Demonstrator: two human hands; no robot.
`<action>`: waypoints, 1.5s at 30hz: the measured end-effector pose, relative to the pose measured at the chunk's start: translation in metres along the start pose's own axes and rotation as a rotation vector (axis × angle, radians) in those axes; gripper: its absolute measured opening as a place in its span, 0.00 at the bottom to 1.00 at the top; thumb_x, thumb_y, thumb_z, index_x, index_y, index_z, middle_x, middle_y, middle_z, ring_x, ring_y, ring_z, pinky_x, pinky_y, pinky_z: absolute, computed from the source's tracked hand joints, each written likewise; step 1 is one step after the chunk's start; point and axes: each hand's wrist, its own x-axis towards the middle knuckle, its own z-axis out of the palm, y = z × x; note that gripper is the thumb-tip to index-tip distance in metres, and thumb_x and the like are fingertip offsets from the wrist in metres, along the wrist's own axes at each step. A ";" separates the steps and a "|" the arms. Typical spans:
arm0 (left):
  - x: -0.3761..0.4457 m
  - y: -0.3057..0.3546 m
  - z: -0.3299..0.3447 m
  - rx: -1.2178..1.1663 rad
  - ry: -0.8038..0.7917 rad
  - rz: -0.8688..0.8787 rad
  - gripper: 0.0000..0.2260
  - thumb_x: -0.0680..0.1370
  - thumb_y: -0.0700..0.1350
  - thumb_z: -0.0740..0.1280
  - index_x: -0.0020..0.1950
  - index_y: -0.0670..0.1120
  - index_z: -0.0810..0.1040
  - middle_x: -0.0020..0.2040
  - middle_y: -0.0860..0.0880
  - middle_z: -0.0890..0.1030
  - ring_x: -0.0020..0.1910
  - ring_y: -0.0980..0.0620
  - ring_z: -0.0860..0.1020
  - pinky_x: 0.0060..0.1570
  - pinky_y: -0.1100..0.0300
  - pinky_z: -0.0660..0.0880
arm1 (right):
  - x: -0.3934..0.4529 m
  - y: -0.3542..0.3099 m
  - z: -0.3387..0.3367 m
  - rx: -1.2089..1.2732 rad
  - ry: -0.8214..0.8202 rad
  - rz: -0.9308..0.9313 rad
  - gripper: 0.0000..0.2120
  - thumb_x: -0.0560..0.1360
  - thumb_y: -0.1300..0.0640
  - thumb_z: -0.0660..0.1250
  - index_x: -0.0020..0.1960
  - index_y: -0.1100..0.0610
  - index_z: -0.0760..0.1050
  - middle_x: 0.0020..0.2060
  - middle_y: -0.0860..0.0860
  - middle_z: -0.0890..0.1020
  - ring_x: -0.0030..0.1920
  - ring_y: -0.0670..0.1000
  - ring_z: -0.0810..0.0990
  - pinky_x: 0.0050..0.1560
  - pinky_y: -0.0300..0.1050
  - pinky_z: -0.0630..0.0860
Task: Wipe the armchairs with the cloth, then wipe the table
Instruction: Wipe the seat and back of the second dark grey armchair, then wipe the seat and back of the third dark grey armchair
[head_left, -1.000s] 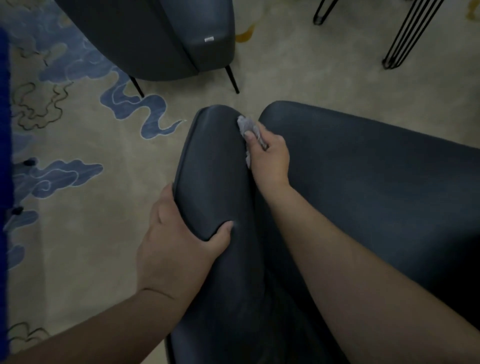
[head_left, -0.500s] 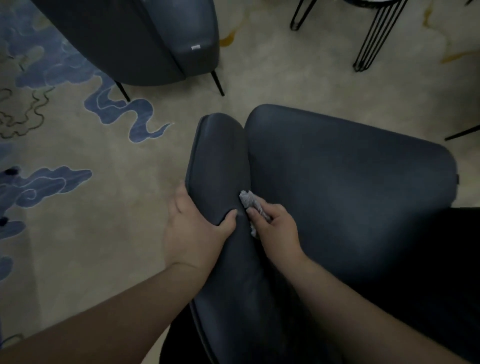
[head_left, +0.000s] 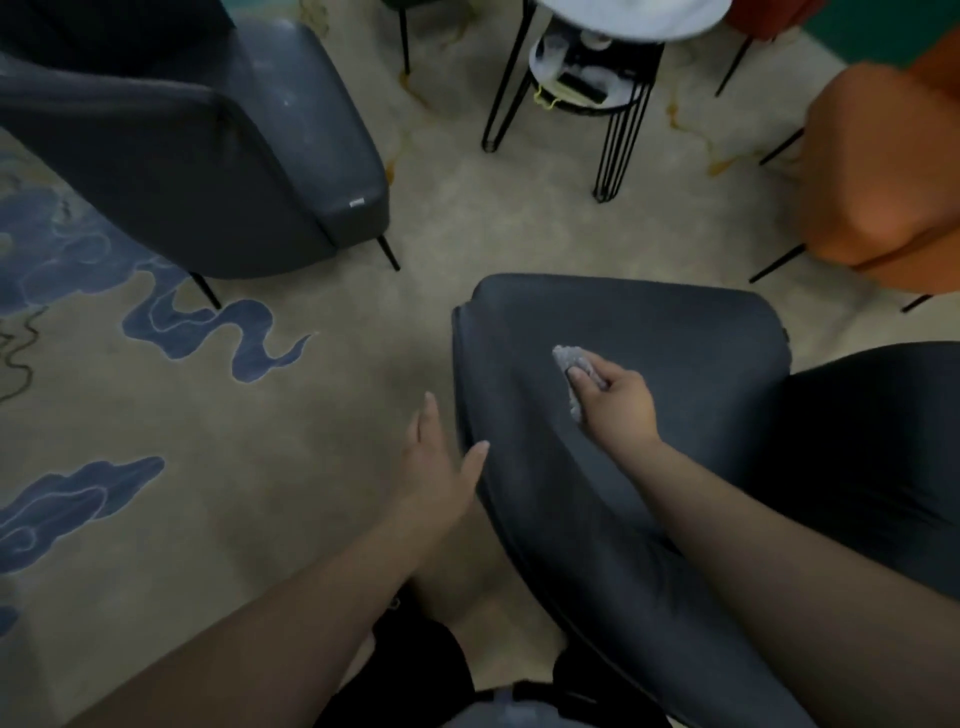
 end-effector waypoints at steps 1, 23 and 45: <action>0.001 -0.009 -0.021 0.032 0.005 0.041 0.39 0.77 0.59 0.62 0.78 0.51 0.42 0.78 0.46 0.51 0.75 0.45 0.56 0.69 0.52 0.58 | -0.004 -0.011 0.008 0.002 0.014 -0.004 0.14 0.77 0.59 0.66 0.62 0.57 0.78 0.57 0.50 0.82 0.54 0.39 0.77 0.50 0.19 0.67; 0.146 -0.055 -0.287 0.932 0.138 0.149 0.32 0.78 0.64 0.49 0.78 0.49 0.51 0.78 0.51 0.55 0.76 0.49 0.52 0.72 0.49 0.53 | 0.109 -0.193 0.137 -0.059 -0.050 -0.113 0.18 0.78 0.52 0.64 0.67 0.53 0.74 0.61 0.56 0.77 0.58 0.52 0.78 0.61 0.44 0.73; 0.446 0.005 -0.422 0.876 0.199 0.262 0.33 0.78 0.63 0.52 0.78 0.48 0.51 0.79 0.50 0.53 0.77 0.50 0.48 0.75 0.47 0.46 | 0.366 -0.334 0.194 -0.191 0.056 -0.121 0.17 0.77 0.51 0.65 0.66 0.50 0.75 0.55 0.57 0.79 0.50 0.53 0.81 0.50 0.42 0.73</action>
